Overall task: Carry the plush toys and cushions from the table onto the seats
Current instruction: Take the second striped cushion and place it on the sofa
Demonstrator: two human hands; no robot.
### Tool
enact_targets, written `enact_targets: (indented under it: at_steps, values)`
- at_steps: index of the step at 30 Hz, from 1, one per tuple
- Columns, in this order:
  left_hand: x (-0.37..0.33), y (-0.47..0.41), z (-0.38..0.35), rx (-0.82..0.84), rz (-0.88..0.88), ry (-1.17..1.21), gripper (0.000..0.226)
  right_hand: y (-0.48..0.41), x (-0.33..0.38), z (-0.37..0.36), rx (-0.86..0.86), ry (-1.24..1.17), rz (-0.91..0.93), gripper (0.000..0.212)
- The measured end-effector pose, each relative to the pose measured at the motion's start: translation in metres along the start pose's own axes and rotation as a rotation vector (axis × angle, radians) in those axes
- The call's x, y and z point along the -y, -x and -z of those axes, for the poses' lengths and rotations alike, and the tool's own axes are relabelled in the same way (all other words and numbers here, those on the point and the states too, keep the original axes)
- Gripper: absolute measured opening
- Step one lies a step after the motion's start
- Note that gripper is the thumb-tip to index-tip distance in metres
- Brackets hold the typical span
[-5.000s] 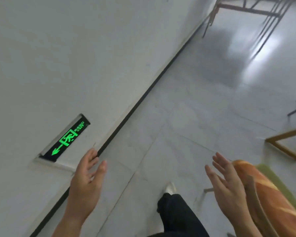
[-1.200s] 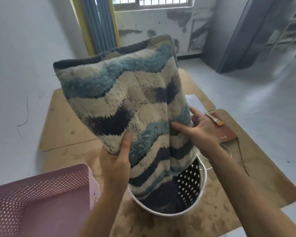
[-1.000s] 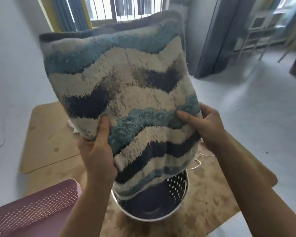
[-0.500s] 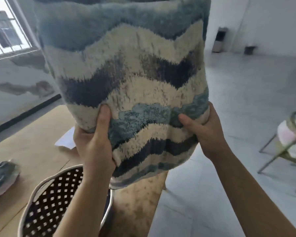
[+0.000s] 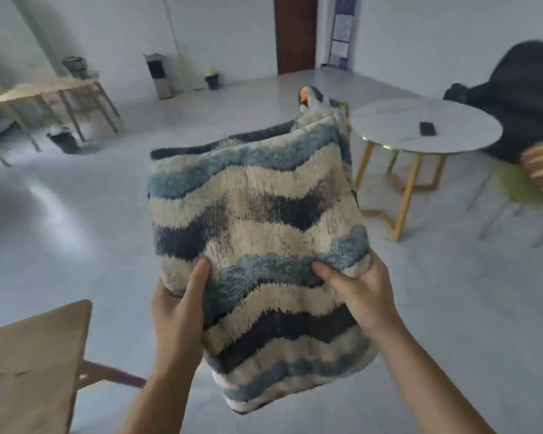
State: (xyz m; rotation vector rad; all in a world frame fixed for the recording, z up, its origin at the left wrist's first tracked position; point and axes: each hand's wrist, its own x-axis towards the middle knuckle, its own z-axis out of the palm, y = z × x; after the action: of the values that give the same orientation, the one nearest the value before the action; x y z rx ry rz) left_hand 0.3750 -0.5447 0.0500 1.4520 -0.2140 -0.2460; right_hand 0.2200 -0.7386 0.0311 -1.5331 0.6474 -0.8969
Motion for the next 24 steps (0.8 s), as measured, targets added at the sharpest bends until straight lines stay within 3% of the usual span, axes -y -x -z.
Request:
enact_targets:
  at_steps: [7,11,18,24]
  values:
    - [0.050,-0.027,-0.190,0.298,0.077,-0.055,0.035,-0.074,-0.045,0.148,-0.292,0.118,-0.015,0.041]
    - [0.089,-0.064,-0.302,0.439,0.098,-0.023,0.046,-0.128,-0.072,0.212,-0.450,0.185,-0.028,0.041]
    - [0.123,-0.099,-0.537,0.716,0.200,0.030,0.038,-0.239,-0.080,0.346,-0.727,0.283,-0.092,0.046]
    - [0.124,-0.067,-0.727,0.988,0.184,-0.034,0.042,-0.267,-0.081,0.467,-1.013,0.269,-0.110,0.043]
